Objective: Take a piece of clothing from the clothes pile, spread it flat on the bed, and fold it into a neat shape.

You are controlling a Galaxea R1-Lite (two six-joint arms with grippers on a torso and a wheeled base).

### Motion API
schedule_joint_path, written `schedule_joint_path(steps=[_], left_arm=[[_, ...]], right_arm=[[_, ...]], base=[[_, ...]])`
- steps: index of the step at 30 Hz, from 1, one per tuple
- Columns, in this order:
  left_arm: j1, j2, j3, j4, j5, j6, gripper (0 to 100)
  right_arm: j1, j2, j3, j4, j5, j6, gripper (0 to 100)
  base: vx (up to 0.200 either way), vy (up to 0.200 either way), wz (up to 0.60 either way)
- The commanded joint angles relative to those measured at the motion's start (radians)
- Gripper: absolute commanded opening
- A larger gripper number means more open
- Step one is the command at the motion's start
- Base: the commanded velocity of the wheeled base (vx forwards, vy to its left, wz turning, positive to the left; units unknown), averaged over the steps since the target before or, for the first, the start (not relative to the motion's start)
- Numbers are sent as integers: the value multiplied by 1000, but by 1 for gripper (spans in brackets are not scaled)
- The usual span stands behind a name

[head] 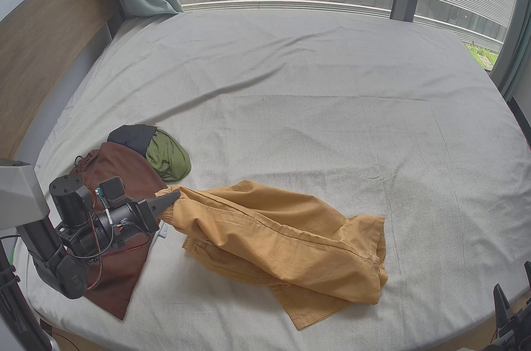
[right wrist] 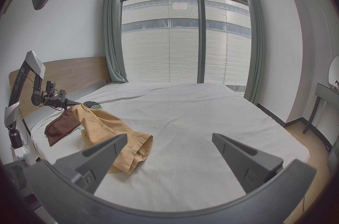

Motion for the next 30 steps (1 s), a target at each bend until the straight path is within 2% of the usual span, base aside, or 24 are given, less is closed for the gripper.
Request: schedule_joint_path(steps=[1, 9, 11, 13, 14, 15, 16, 17, 18, 19, 30], left_arm=[[-1, -18, 2, -1, -1, -6, 0], [-1, -20, 5, -1, -1, -6, 0], [-2, -18, 5, -1, -1, -6, 0], [-2, -18, 3, -1, -1, -6, 0], [-2, -18, 3, -1, -1, -6, 0], [-4, -18, 3, -1, -1, -6, 0], [-4, -18, 3, -1, -1, -4, 0], [-5, -20, 3, -1, -1, -4, 0], [-8, -21, 3, -1, -1, -4, 0], [-8, -21, 3, -1, -1, -4, 0], [-8, -29, 3, -1, -1, -4, 0]], right_arm=[[1, -16, 16, -1, 0, 5, 100], [0, -16, 13, -18, 8, 2, 100], [-5, -7, -36, -44, 13, 8, 100], [-16, 133, -268, -94, 19, 8, 100], [-16, 133, -268, -94, 19, 8, 100], [3, 248, -369, -85, 31, 22, 100], [24, 268, -389, -82, 33, 66, 100], [27, 269, -389, -82, 33, 74, 100], [66, 303, -390, -79, 31, 154, 100], [75, 334, -387, -73, 31, 181, 100], [98, 522, -377, -41, 65, 192, 100]], base=[[0, 0, 0], [0, 0, 0], [0, 0, 0], [0, 0, 0], [0, 0, 0], [0, 0, 0], [0, 0, 0], [0, 0, 0], [0, 0, 0], [0, 0, 0], [0, 0, 0]])
